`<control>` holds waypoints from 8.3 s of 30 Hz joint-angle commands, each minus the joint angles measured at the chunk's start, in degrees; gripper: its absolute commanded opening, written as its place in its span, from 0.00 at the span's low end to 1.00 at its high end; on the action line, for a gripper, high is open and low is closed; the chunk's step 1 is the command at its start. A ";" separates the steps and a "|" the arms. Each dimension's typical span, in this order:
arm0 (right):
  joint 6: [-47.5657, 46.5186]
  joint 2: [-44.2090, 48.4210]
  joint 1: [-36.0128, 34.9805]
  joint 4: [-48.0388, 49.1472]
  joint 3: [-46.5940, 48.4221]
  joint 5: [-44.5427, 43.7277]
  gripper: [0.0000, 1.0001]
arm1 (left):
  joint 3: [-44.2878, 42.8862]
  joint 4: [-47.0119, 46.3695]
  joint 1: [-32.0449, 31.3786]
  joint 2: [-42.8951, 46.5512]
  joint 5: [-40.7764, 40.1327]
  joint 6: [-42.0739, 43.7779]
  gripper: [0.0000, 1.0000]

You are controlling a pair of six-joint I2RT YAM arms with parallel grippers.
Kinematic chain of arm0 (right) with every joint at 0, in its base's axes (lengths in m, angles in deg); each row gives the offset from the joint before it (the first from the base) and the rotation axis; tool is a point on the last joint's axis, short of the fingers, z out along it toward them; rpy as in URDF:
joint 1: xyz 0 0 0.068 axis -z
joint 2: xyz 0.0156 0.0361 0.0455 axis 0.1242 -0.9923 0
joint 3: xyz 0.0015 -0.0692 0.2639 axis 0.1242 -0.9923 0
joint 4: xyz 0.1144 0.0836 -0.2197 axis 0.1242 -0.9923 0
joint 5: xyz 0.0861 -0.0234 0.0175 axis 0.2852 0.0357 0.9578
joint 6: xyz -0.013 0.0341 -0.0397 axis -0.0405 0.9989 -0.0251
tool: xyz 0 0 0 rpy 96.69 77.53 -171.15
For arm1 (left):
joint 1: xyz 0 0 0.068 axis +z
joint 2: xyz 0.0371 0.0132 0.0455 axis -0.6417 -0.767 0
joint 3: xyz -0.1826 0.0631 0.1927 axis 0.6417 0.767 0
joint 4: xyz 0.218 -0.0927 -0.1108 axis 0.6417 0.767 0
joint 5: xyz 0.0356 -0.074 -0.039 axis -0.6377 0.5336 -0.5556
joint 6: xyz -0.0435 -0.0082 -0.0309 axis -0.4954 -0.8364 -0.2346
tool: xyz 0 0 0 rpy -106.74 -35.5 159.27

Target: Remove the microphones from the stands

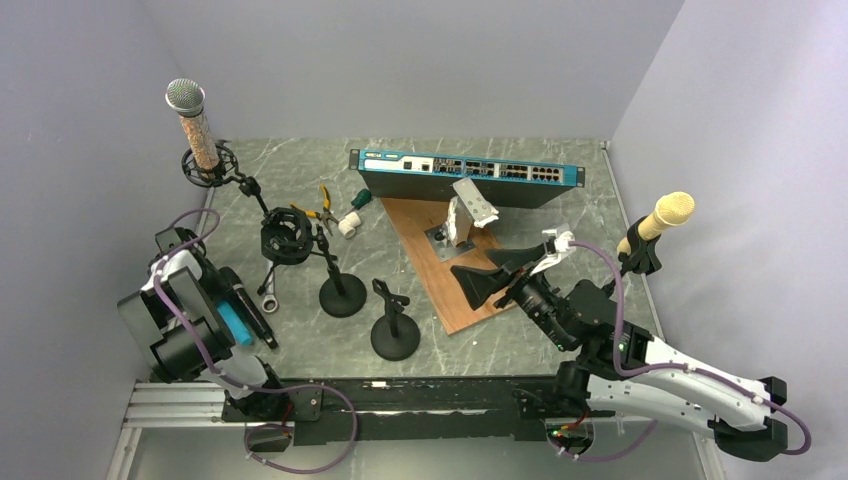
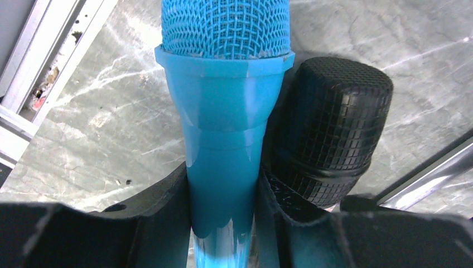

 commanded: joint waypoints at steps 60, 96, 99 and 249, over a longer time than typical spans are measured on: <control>0.90 -41.07 0.10 0.61 33.05 12.45 1.00 | 11.69 -12.79 -2.42 41.41 27.28 -11.61 0.99; 12.73 -66.65 7.74 6.69 46.93 31.69 0.51 | 13.43 -16.44 -3.02 42.60 34.01 -12.38 0.98; 12.84 -67.10 7.74 6.16 46.46 31.35 0.49 | 13.44 -16.51 -3.00 42.61 34.10 -12.40 0.98; -1.70 -68.13 6.04 -5.43 48.26 23.68 0.73 | -4.58 -24.16 -7.30 46.29 21.46 -4.41 0.99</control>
